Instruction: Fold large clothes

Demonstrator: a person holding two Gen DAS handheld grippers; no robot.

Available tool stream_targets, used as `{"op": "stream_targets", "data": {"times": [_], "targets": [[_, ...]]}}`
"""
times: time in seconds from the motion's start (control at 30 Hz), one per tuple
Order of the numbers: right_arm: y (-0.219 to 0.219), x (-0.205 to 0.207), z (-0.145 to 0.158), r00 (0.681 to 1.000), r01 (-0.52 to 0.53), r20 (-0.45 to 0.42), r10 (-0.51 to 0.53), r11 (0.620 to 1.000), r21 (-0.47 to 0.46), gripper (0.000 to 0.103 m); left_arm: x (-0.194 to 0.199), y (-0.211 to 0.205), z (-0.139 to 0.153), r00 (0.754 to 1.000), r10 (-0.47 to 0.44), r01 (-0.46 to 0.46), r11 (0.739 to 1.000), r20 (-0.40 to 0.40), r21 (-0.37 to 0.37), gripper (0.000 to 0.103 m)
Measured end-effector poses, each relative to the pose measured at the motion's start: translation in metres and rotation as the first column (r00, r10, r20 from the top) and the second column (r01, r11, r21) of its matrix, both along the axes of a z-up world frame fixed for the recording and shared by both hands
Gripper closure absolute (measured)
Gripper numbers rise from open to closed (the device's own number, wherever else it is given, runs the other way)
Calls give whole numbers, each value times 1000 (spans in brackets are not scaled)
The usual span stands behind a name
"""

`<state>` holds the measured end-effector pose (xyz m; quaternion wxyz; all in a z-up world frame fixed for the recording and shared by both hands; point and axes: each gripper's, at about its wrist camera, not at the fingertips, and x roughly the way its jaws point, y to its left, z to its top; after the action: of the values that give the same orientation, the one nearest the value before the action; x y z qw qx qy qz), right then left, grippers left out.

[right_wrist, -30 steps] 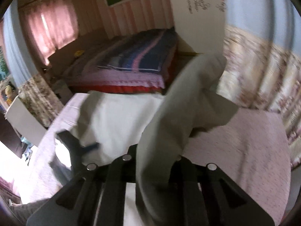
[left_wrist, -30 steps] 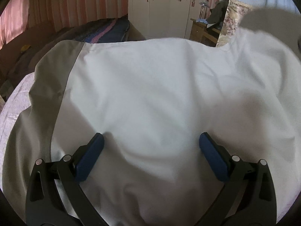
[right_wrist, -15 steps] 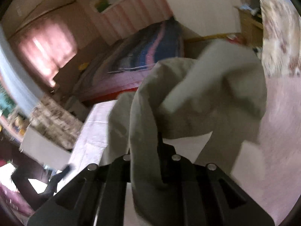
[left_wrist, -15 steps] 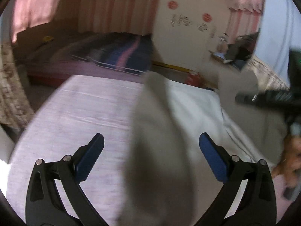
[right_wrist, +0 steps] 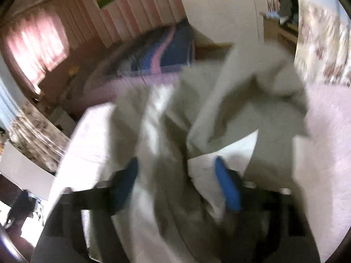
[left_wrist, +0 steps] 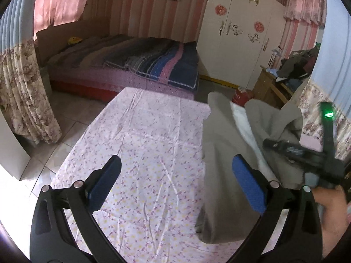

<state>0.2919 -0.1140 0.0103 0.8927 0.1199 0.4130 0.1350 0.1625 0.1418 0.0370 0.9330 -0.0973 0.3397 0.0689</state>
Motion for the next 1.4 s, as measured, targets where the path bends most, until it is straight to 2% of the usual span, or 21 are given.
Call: {"op": "stream_targets", "data": {"times": [0.07,0.13,0.2,0.27,0.4,0.53,0.6,0.67,0.7,0.73,0.8,0.83,0.87,0.9,1.03,1.17,1.23,1.4], "targets": [[-16,-16,30,998,-15,60,14,1000,7,23,0,-9,10,1000,-3,3,1000,7,14,3],[-47,-33,60,989,22,145,-17,999,-30,19,-2,-21,19,1000,-13,12,1000,16,22,3],[-94,-49,76,973,110,210,-91,991,-80,13,-4,-40,28,999,-41,40,999,33,28,3],[-124,-56,78,965,164,224,-136,980,-109,12,-4,-65,35,995,-81,80,996,49,32,3],[-208,-76,47,957,255,179,-230,957,-136,12,-1,-117,41,982,-173,173,985,79,3,3],[-256,-93,13,953,295,116,-281,946,-133,12,12,-177,36,963,-260,258,966,66,31,3],[-271,-97,-7,952,303,83,-294,945,-123,12,25,-205,22,956,-292,288,954,33,82,3],[-278,-101,-18,955,295,66,-289,948,-122,12,41,-221,-5,958,-282,285,949,-39,135,3],[-277,-103,-21,958,286,67,-280,949,-132,12,47,-224,-17,955,-292,297,946,-61,133,5],[-278,-106,-24,960,278,69,-271,950,-144,12,51,-226,-30,948,-306,315,940,-85,133,13],[-269,-107,-26,967,252,75,-242,954,-165,12,51,-228,-43,935,-341,351,925,-93,142,45],[-269,-109,-29,970,239,73,-230,957,-166,12,49,-228,-43,933,-348,358,919,-89,165,55],[-266,-108,-31,973,227,70,-218,960,-163,12,43,-229,-39,926,-370,376,904,-70,204,79],[-257,-105,-30,978,208,67,-200,966,-155,12,37,-228,-33,922,-384,385,896,-51,220,83],[-223,-105,-14,986,144,103,-131,981,-133,12,11,-215,3,921,-387,362,897,51,255,89],[-171,-102,6,984,57,173,-31,987,-150,12,-18,-186,28,930,-334,279,913,153,298,89],[-147,-100,12,982,17,188,14,986,-164,12,-27,-169,25,940,-298,240,924,167,298,89],[-84,-86,-1,977,-80,175,122,971,-227,12,-42,-109,-18,975,-177,138,958,138,253,90]]}}
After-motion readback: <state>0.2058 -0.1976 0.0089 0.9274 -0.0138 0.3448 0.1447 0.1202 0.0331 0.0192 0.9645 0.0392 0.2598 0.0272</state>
